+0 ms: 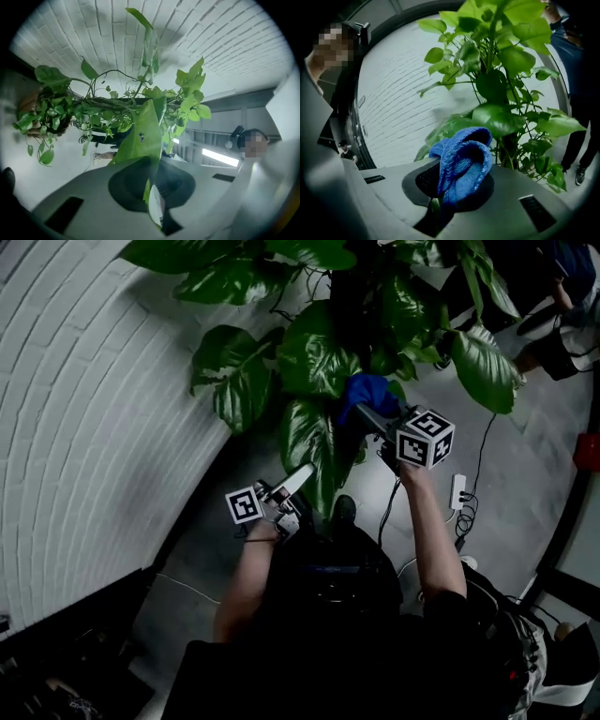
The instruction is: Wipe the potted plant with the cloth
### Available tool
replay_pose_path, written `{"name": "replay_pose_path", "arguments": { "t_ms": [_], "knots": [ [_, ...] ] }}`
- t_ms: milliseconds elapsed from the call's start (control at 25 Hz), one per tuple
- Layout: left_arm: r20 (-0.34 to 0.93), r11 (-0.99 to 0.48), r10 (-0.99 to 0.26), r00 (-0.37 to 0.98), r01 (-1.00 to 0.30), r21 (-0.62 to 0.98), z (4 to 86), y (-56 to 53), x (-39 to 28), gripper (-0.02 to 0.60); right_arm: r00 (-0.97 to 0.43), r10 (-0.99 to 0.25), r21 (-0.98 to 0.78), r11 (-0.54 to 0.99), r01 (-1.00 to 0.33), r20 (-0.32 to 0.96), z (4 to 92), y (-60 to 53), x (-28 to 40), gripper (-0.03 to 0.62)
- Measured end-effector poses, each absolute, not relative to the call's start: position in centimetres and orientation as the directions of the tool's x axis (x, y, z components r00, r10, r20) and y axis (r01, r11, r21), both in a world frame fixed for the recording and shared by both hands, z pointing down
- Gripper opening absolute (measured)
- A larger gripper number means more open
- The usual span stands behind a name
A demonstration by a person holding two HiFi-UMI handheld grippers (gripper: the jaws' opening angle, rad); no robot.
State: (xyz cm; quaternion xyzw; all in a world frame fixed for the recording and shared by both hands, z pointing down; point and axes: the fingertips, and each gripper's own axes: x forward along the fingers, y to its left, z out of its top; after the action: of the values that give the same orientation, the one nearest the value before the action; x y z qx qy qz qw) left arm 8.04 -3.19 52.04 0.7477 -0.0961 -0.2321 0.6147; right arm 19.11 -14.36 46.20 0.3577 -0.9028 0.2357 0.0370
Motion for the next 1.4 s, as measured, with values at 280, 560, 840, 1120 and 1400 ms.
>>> {"name": "replay_pose_path", "arguments": {
  "t_ms": [280, 560, 840, 1120, 1400],
  "knots": [
    [-0.349, -0.24, -0.538, 0.767, 0.258, 0.936, 49.8, -2.5, 8.5, 0.021, -0.865, -0.443, -0.533, 0.686, -0.496, 0.234, 53.2, -8.1, 17.3, 0.06],
    [-0.39, -0.244, -0.566, 0.726, 0.304, 0.921, 49.5, -2.6, 10.5, 0.021, -0.908, -0.332, -0.6, 0.681, -0.419, 0.257, 58.9, -0.8, 17.7, 0.06],
    [-0.364, -0.206, -0.57, 0.737, 0.301, 0.931, 50.2, -2.9, 11.0, 0.022, -0.751, -0.659, -0.549, 0.612, -0.569, 0.042, 49.6, -4.9, 28.1, 0.06],
    [-0.396, -0.216, -0.532, 0.749, 0.332, 0.918, 49.2, -2.6, 12.0, 0.021, -0.787, -0.616, -0.536, 0.673, -0.509, -0.025, 46.7, -15.2, 25.4, 0.06],
    [-0.459, -0.238, -0.543, 0.703, 0.395, 0.887, 48.6, -3.1, 11.0, 0.021, -0.886, -0.463, -0.632, 0.692, -0.349, -0.017, 51.2, -12.5, 20.0, 0.06]
  ]
}}
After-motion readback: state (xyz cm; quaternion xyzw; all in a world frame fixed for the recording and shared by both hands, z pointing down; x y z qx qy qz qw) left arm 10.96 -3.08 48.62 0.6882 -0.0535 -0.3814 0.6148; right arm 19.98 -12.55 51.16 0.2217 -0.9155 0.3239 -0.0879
